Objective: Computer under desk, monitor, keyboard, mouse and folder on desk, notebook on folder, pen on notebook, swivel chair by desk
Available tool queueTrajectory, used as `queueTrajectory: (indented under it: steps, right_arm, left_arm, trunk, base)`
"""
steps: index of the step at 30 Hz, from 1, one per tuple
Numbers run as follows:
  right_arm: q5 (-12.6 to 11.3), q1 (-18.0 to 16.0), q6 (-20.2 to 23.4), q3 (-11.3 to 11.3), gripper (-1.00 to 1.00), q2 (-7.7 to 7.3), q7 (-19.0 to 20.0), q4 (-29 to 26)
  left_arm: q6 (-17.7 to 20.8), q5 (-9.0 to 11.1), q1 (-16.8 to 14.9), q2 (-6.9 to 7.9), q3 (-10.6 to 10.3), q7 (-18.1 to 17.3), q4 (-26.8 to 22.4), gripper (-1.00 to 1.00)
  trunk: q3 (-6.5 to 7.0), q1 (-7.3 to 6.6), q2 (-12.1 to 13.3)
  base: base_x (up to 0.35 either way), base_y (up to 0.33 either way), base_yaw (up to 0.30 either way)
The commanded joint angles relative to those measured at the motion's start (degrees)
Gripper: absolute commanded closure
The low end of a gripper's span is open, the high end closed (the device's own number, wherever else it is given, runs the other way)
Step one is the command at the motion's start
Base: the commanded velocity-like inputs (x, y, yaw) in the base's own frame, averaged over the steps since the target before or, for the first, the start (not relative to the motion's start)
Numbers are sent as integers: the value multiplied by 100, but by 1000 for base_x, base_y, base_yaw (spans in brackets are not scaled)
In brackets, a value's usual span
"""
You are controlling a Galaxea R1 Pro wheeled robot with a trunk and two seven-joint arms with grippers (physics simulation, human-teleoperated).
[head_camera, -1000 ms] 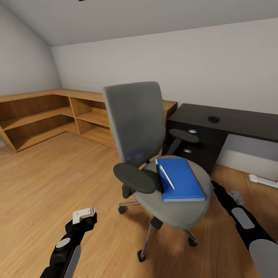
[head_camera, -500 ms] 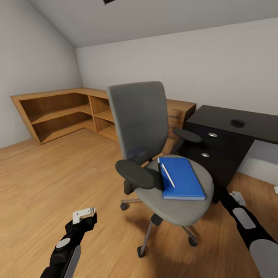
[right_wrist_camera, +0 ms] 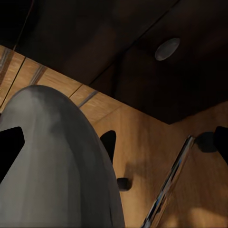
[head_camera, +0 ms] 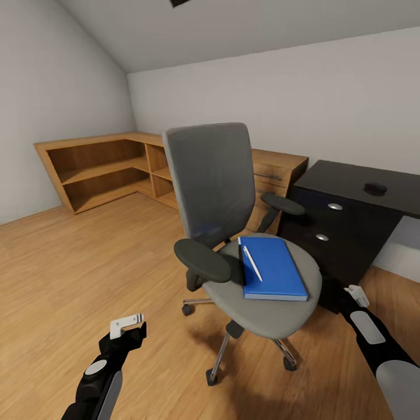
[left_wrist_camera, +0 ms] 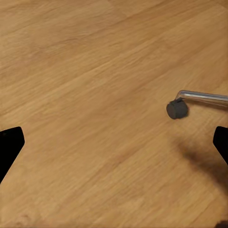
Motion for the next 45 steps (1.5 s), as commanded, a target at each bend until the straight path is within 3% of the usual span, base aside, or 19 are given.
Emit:
queueTrajectory:
  steps: [1, 27, 45]
  right_arm:
    - [-47, -4, 43, -22, -100, 2, 26, -1]
    - [-49, -2, -63, -23, -100, 69, -6, -118]
    - [-39, -4, -94, -27, -100, 53, 17, -116]
  left_arm:
    - [20, 61, -2, -2, 2, 32, -7, -100]
    - [16, 61, -2, 0, 2, 32, -7, -100]
    - [16, 66, -2, -6, 2, 23, -7, -100]
  trunk:
    - [-5, -1, -2]
    - [-5, -1, -2]
    - [-5, -1, -2]
  base:
    - [0, 0, 5]
    - [0, 0, 0]
    - [-296, 21, 0]
